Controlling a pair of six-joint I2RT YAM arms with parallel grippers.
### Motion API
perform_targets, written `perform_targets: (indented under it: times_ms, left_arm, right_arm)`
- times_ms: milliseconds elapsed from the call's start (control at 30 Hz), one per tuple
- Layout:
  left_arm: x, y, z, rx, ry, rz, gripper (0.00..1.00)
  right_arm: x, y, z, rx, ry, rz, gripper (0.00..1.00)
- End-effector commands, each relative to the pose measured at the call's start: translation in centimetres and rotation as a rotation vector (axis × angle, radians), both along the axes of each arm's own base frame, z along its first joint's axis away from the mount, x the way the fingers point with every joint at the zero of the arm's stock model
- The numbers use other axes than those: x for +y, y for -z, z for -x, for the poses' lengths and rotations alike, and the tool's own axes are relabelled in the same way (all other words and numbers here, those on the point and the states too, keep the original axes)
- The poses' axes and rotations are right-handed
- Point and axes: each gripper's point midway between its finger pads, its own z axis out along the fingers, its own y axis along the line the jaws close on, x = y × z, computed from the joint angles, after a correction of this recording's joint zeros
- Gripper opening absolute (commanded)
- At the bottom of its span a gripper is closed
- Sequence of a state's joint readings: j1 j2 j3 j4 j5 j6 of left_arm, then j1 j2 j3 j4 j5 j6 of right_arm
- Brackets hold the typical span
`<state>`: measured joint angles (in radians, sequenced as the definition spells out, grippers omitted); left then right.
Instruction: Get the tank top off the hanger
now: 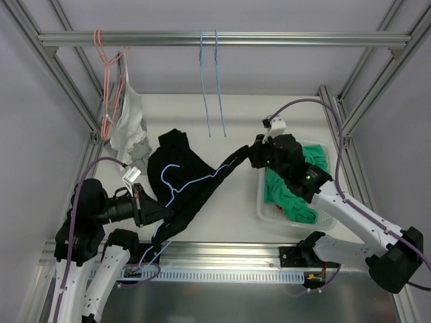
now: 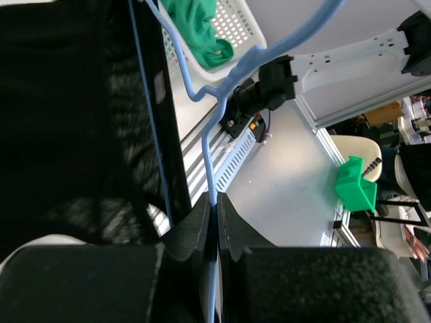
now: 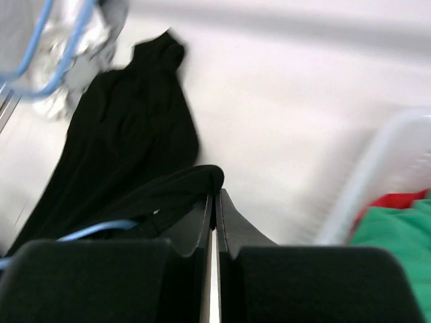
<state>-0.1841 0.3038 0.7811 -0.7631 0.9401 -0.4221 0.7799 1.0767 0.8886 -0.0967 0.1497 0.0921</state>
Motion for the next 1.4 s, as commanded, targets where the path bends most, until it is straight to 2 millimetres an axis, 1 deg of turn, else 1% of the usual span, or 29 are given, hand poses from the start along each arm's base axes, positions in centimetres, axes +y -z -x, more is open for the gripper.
perform_targets:
  times_ms: [0,33,67,133,167,200,233,267,300,367,400,467,500,633,667,733,800,900,933,967,1000,1033,1067,1167,1200,1233,1300,1333,1367]
  left_arm:
    - [-0.6,-4.8,1.5,-0.125,0.113,0.046,0.00]
    - [-0.6,-5.8,1.6,-0.141,0.117,0.050,0.00]
    - [-0.8,-8.5,1.6,-0.185,0.134,0.066,0.00]
    - [-0.9,-11.6,1.6,-0.238,0.137,0.088,0.00]
    - [-0.9,-14.7,1.6,-0.342,0.134,0.108,0.00]
    - [-0.9,-16.3,1.7,-0.372,0.130,0.135,0.00]
    - [-1.0,-17.9,1.5,-0.418,0.127,0.160,0.00]
    - [-1.0,-20.7,1.3,-0.567,0.121,0.201,0.00]
    - [-1.0,-22.2,1.0,-0.587,0.093,0.255,0.00]
    - [-1.2,-23.5,-0.9,-0.669,0.060,0.338,0.00]
    - [-0.9,-26.3,-0.1,-0.811,0.062,0.434,0.00]
    - [-0.8,-27.2,-2.4,-0.864,0.011,0.531,0.00]
    - [-0.5,-28.6,-1.9,-0.973,0.007,0.581,0.00]
    - [-2.9,-30.9,-3.7,-1.108,0.038,0.655,0.00]
    - [-3.6,-32.4,-1.9,-1.147,0.088,0.708,0.00]
    - [-5.1,-33.0,-3.2,-1.206,0.085,0.691,0.00]
    - [-5.2,-34.3,-3.4,-1.265,0.056,0.689,0.00]
    - [-5.5,-33.7,-5.8,-1.259,-0.032,0.586,0.00]
    - [-4.8,-33.7,-5.5,-1.270,-0.059,0.569,0.00]
    - [-5.0,-32.0,-6.3,-1.235,-0.075,0.526,0.00]
    - [-4.1,-31.7,-7.1,-1.221,-0.152,0.509,0.00]
    - [-2.8,-31.1,-6.3,-1.211,-0.193,0.502,0.00]
    - [-2.7,-29.2,-7.3,-1.142,-0.223,0.430,0.00]
    - [0.3,-25.8,-7.6,-1.024,-0.360,0.338,0.00]
    - [0.5,-22.8,-8.4,-0.923,-0.380,0.261,0.00]
    - [2.0,-21.0,-8.7,-0.875,-0.458,0.234,0.00]
    - [3.2,-18.1,-9.3,-0.767,-0.524,0.199,0.00]
    - [4.1,-15.2,-10.2,-0.682,-0.583,0.134,0.00]
    - [4.3,-14.0,-10.5,-0.607,-0.611,0.135,0.00]
  right_arm:
    - [-3.3,-2.1,-2.7,-0.038,0.104,0.025,0.00]
    - [-3.1,-2.4,-2.8,-0.036,0.093,0.025,0.00]
    - [-2.5,-2.3,-2.2,-0.023,0.050,0.020,0.00]
    - [-2.4,-3.8,-1.0,-0.043,0.010,-0.029,0.00]
    - [-2.3,-4.6,-0.4,-0.053,-0.011,-0.064,0.00]
    - [-2.3,-5.6,0.2,-0.069,-0.024,-0.093,0.00]
    - [-2.6,-8.2,1.4,-0.116,-0.049,-0.157,0.00]
    - [-2.1,-9.6,2.7,-0.130,-0.110,-0.199,0.00]
    - [-2.2,-11.0,3.6,-0.154,-0.137,-0.231,0.00]
    - [-2.1,-15.2,6.6,-0.212,-0.240,-0.330,0.00]
    - [-2.1,-16.4,7.6,-0.226,-0.275,-0.366,0.00]
    - [-1.8,-19.1,10.4,-0.246,-0.381,-0.464,0.00]
    - [-1.6,-19.9,11.3,-0.246,-0.421,-0.491,0.00]
    - [-0.4,-22.5,15.6,-0.214,-0.642,-0.590,0.00]
    - [0.2,-22.6,17.1,-0.192,-0.717,-0.593,0.00]
    - [1.1,-22.1,17.8,-0.165,-0.758,-0.571,0.00]
    - [2.5,-20.7,18.3,-0.145,-0.797,-0.510,0.00]
    - [3.7,-16.7,16.9,-0.070,-0.716,-0.404,0.00]
    - [4.0,-14.3,16.2,-0.033,-0.682,-0.353,0.00]
    - [4.2,-13.0,15.2,-0.026,-0.626,-0.325,0.00]
    - [4.2,-11.6,14.7,-0.010,-0.591,-0.303,0.00]
    - [4.3,-8.9,14.2,0.033,-0.555,-0.262,0.00]
    - [4.1,-7.5,13.1,0.039,-0.488,-0.231,0.00]
    - [5.2,-3.0,13.0,0.116,-0.466,-0.168,0.04]
    - [5.7,-2.4,12.9,0.122,-0.473,-0.167,0.14]
    - [6.0,-1.5,13.0,0.140,-0.473,-0.150,0.47]
    - [6.1,-0.1,12.3,0.160,-0.440,-0.115,0.87]
    - [5.8,0.1,12.0,0.156,-0.426,-0.097,0.99]
    - [5.4,-0.1,11.4,0.128,-0.396,-0.082,1.00]
